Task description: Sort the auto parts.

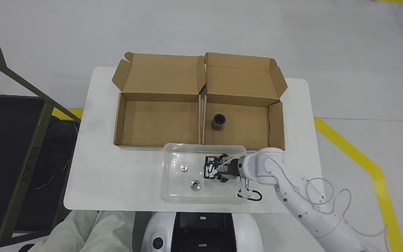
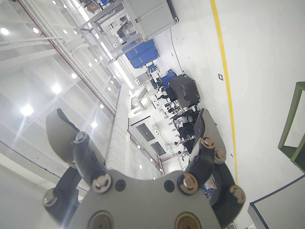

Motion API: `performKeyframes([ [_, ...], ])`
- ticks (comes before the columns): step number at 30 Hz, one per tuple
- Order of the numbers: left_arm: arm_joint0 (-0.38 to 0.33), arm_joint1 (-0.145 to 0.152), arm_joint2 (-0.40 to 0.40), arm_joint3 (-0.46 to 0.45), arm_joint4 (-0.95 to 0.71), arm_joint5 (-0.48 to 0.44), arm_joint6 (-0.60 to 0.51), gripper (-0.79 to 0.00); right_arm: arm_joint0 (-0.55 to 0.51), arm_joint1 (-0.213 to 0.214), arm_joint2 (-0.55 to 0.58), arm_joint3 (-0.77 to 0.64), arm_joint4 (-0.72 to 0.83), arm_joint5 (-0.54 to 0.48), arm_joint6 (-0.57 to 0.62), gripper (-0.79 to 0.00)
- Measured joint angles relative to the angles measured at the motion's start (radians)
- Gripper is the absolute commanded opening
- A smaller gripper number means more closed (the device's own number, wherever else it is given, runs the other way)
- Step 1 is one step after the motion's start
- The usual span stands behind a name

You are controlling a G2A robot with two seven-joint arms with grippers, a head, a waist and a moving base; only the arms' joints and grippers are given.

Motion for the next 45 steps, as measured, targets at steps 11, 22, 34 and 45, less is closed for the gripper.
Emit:
performKeyframes([
  [11,0.0,0.0,0.0,0.0,0.0,0.0,0.0,0.0,-0.011,0.01,0.029,-0.034,0.063,-0.03,-0.071,-0.785],
  [22,0.0,0.0,0.0,0.0,0.0,0.0,0.0,0.0,-0.048,0.03,0.09,-0.191,0.083,-0.029,-0.136,-0.785],
  [34,0.0,0.0,0.0,0.0,0.0,0.0,0.0,0.0,0.028,0.011,0.078,-0.211,0.142,-0.029,-0.405,-0.785],
  [45,0.0,0.0,0.0,0.0,0.0,0.0,0.0,0.0,0.088,-0.013,0.089,-0.163,0.198,0.048,-0.652,-0.785],
])
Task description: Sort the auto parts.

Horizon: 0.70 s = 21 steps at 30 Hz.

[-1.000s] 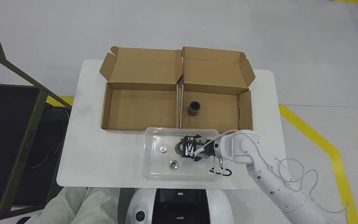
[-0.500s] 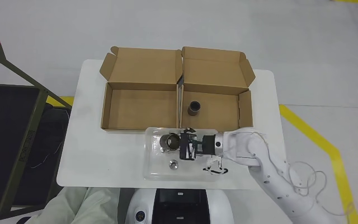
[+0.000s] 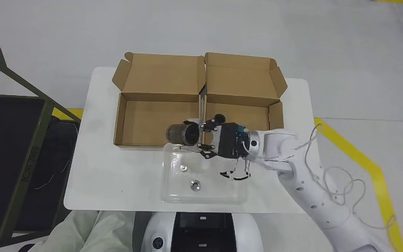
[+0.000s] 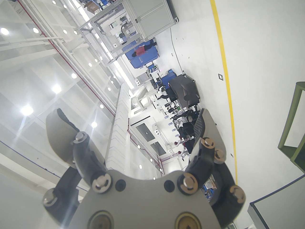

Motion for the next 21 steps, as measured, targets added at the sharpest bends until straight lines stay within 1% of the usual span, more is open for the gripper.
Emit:
performKeyframes([
  [6,0.0,0.0,0.0,0.0,0.0,0.0,0.0,0.0,0.014,-0.01,0.011,-0.007,0.011,0.045,-0.085,-0.785],
  [11,0.0,0.0,0.0,0.0,0.0,0.0,0.0,0.0,0.019,-0.012,0.049,-0.034,0.012,0.083,-0.139,-0.785],
  [16,0.0,0.0,0.0,0.0,0.0,0.0,0.0,0.0,-0.02,-0.004,0.113,-0.097,-0.038,0.12,-0.197,-0.785],
  [21,0.0,0.0,0.0,0.0,0.0,0.0,0.0,0.0,-0.049,0.0,0.146,-0.107,-0.036,0.121,-0.212,-0.785],
])
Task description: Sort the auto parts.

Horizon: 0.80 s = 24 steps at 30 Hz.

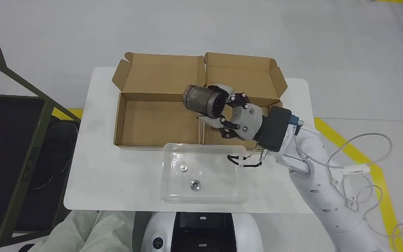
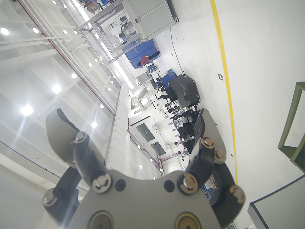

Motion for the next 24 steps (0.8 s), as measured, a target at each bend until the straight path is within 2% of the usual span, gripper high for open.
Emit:
performKeyframes([
  [17,0.0,0.0,0.0,0.0,0.0,0.0,0.0,0.0,0.009,-0.007,0.001,0.013,-0.005,-0.036,-0.033,-0.785],
  [24,0.0,0.0,0.0,0.0,0.0,0.0,0.0,0.0,0.013,-0.007,-0.01,0.052,-0.013,-0.067,0.04,-0.785],
])
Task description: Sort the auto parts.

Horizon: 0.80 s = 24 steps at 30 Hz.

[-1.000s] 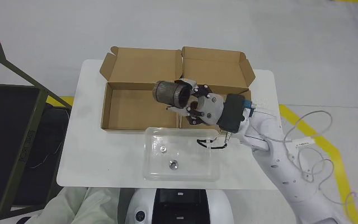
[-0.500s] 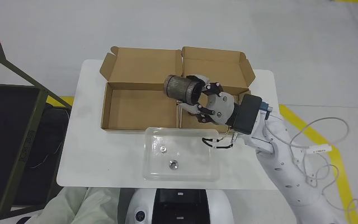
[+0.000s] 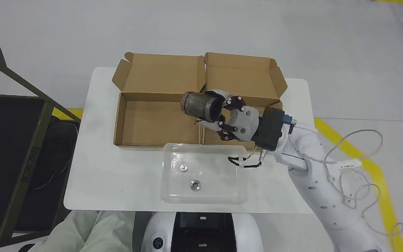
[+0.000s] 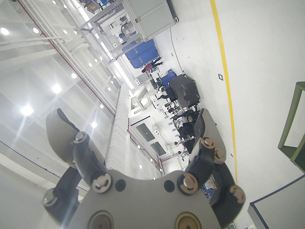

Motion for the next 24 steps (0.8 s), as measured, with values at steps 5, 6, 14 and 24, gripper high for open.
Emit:
performKeyframes([
  [5,0.0,0.0,0.0,0.0,0.0,0.0,0.0,0.0,-0.007,0.0,-0.016,0.035,0.017,-0.003,0.11,-0.785],
  [6,0.0,0.0,0.0,0.0,0.0,0.0,0.0,0.0,-0.01,0.0,-0.017,0.043,0.021,0.001,0.125,-0.785],
  [14,0.0,0.0,0.0,0.0,0.0,0.0,0.0,0.0,-0.039,0.005,-0.001,0.109,0.026,0.089,0.306,-0.785],
  [24,0.0,0.0,0.0,0.0,0.0,0.0,0.0,0.0,-0.113,0.021,0.076,0.112,-0.002,0.235,0.511,-0.785],
])
